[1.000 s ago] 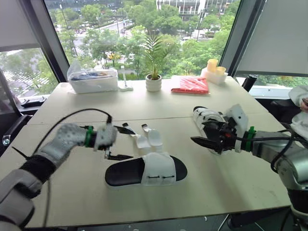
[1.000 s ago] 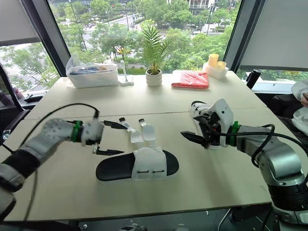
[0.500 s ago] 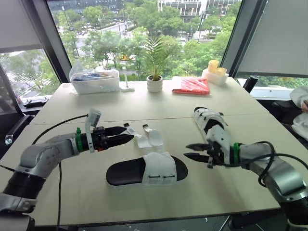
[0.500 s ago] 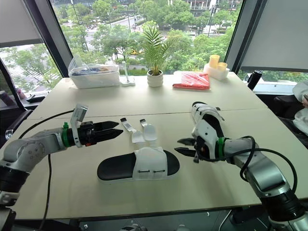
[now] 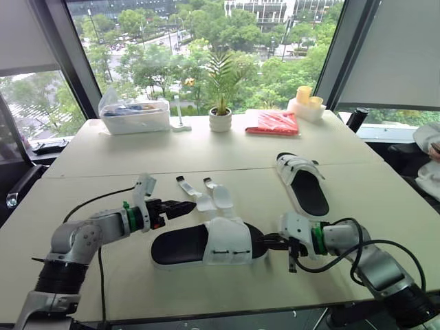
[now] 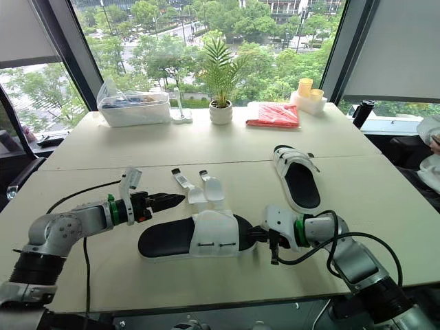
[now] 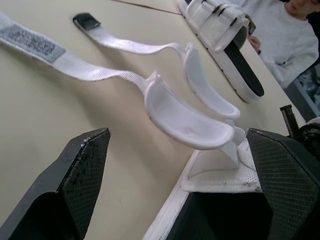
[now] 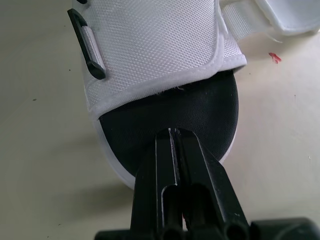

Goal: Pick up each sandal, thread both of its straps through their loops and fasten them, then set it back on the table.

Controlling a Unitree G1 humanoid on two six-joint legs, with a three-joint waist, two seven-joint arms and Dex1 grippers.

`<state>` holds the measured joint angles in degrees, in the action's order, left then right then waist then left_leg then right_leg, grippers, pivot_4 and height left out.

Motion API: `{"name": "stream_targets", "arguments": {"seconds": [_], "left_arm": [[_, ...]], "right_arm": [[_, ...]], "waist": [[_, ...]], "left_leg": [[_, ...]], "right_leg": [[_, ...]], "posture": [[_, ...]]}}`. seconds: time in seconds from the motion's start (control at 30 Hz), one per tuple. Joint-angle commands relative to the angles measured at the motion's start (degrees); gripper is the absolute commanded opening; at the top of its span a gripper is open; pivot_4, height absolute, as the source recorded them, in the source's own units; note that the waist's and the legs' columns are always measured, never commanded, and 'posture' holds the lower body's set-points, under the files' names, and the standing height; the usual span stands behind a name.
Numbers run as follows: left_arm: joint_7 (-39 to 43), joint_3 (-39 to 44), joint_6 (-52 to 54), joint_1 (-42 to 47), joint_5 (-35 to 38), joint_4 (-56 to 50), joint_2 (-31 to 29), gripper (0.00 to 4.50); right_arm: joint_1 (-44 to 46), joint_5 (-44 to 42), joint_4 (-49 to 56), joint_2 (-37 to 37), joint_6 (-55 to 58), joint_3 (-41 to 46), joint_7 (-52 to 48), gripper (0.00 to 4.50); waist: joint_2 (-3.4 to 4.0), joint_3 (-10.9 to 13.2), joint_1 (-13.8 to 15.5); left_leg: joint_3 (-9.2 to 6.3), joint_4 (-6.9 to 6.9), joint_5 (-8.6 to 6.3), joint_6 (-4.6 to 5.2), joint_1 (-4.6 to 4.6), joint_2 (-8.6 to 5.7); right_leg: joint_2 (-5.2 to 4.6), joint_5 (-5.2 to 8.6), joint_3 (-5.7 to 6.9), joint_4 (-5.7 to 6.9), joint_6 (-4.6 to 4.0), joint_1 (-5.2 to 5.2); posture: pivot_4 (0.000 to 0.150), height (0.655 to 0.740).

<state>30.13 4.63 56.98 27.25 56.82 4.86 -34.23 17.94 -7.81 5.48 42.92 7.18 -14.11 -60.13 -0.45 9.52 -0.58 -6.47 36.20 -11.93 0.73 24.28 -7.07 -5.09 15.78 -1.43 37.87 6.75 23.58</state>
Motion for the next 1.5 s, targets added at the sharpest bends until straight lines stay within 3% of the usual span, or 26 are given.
{"name": "stream_targets", "arguments": {"seconds": [0.03, 0.37, 0.77, 1.23, 1.5], "left_arm": [[-1.04, 3.76, 3.04, 1.99, 1.25, 1.35, 1.47, 4.5], [-1.89, 5.57, 6.82, 8.01, -1.59, 10.83, 9.17, 4.5], [-4.78, 10.53, 7.96, 14.53, -4.34, 26.84, 16.49, 4.5], [-9.92, 21.3, -9.57, 22.53, -8.86, 43.83, 24.44, 4.5], [-10.88, 25.13, -20.47, 26.29, -11.19, 54.23, 25.18, 4.5]], "right_arm": [[1.72, 0.49, -1.43, -2.01, -2.68, -0.6, -0.97, 0.06], [6.32, 1.78, -9.67, -8.22, -7.1, -5.3, -6.77, 0.06], [9.54, 4.42, -18.53, -9.27, -10.39, -7.85, -12.61, 0.06], [9.88, 5.59, -18.97, -9.08, -11.76, -7.49, -12.96, 0.06], [9.71, 6.13, -18.7, -9.07, -11.97, -7.5, -12.83, 0.06]], "waist": [[0.0, 0.0, 0.0], [-0.04, -0.03, -0.2], [-0.23, -0.16, -0.13], [-0.24, -0.19, -0.09], [-0.26, -0.29, -0.09]], "left_leg": [[0.0, 0.0, 0.0, 0.0, 0.0, 0.0], [-0.01, -0.02, 0.02, -0.05, -0.1, -0.01], [-0.01, -0.1, 0.0, -0.05, -0.54, 0.0], [-0.1, -0.21, -0.03, -0.07, -0.88, 0.0], [-0.12, -0.2, -0.08, -0.14, -0.92, 0.0]], "right_leg": [[0.0, 0.0, 0.0, 0.0, 0.0, 0.0], [0.02, -0.01, 0.02, 0.0, 0.0, -0.09], [0.03, 0.0, 0.04, -0.06, 0.0, -0.42], [0.02, 0.0, 0.14, -0.29, 0.01, -0.94], [0.03, 0.0, 0.19, -0.3, 0.01, -1.01]], "posture": [[0.15, 0.74], [0.15, 0.74], [0.15, 0.74], [0.15, 0.74], [0.15, 0.74]]}}
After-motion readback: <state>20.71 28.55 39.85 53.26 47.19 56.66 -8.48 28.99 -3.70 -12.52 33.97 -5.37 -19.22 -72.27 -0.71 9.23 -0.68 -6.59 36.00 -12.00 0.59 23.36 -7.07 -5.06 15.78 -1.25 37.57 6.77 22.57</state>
